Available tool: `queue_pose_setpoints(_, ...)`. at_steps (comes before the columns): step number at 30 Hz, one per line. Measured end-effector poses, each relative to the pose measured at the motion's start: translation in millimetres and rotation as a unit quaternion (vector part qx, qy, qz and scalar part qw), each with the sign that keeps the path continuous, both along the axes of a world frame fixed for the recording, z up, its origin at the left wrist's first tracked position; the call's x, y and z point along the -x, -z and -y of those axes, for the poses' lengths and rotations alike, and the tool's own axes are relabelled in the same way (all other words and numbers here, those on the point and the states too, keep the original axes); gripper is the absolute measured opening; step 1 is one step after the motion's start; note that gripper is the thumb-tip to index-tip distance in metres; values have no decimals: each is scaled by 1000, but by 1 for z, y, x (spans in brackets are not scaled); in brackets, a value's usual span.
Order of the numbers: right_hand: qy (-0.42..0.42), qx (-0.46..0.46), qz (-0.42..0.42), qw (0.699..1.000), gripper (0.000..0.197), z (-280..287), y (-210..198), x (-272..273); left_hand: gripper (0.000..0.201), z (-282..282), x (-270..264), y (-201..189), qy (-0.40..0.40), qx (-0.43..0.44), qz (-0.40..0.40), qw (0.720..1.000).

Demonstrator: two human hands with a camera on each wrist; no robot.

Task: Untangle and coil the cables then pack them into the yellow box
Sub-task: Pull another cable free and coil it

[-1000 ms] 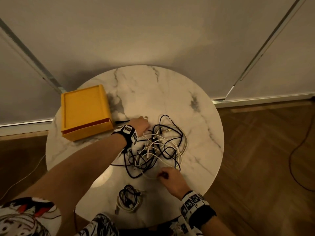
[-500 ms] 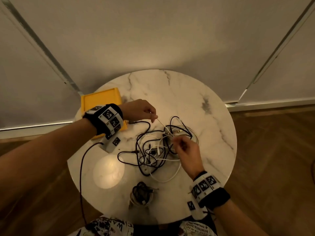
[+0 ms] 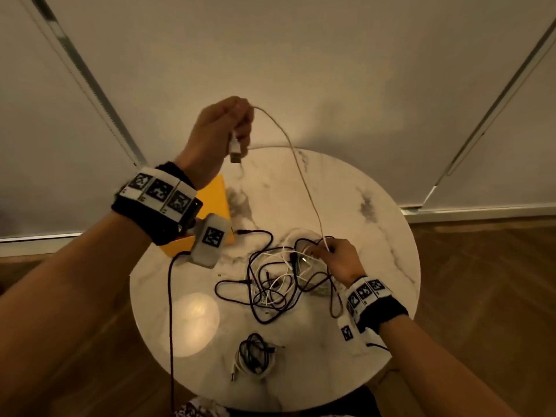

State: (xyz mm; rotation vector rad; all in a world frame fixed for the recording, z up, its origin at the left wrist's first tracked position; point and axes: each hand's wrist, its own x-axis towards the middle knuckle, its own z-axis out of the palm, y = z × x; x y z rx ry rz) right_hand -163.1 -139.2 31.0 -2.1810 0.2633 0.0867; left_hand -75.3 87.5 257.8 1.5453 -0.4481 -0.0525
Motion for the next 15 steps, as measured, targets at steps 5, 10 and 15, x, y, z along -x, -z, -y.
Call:
queue_pose_setpoints(5,15,-12,-49,999,39,23,1,-1,30,-30,2,19,-66,9,-75,995)
queue_pose_setpoints(10,73,-22,-3,997,54,31,-17,-10,31,-25,39,103,-59,-200,-199,957)
queue_pose_setpoints(15,-118,-20,2,993,27,2,-52,-3,25,5,69,157,11,-164,-304,938)
